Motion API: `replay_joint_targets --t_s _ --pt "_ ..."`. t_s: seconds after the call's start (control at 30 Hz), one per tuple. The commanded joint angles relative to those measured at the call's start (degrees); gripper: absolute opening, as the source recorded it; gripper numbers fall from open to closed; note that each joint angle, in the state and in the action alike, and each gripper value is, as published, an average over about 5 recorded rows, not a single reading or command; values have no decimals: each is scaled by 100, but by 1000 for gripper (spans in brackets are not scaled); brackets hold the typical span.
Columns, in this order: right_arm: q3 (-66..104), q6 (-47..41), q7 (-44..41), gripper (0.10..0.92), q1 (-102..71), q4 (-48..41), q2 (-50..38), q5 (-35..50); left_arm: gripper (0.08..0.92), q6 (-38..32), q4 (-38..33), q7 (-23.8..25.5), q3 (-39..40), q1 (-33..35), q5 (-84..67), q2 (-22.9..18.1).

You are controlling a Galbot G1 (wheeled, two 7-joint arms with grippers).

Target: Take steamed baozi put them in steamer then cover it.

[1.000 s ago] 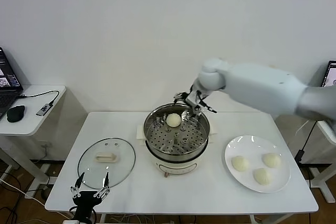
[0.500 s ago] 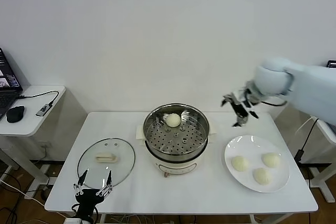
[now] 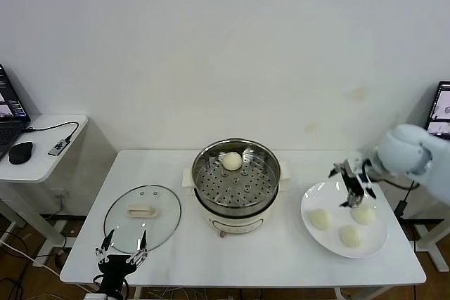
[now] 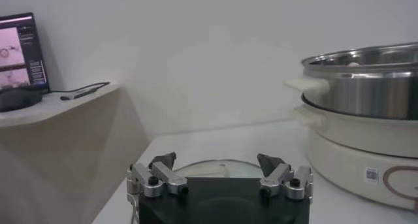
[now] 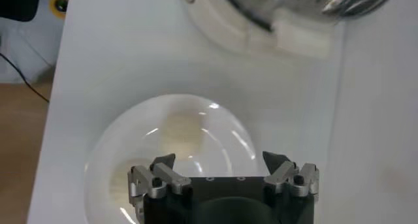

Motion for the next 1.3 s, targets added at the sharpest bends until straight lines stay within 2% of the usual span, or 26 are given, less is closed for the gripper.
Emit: replay_joint_targets --t_s 0.03,0.37,1.03,1.3 --pt "1222 14 50 823 -1836 -362 93 -499 823 0 12 1 -4 -2 6 -9" --pt "1393 100 163 823 -2141 -1070 653 -646 823 2 67 3 -62 -19 10 -37" --pt "1518 56 317 817 -2269 -1497 1247 -827 823 -5 160 -3 -95 -73 1 -28" --pt "1555 34 278 699 -2291 -1532 1267 -895 823 -5 190 -5 -89 -103 5 -50"
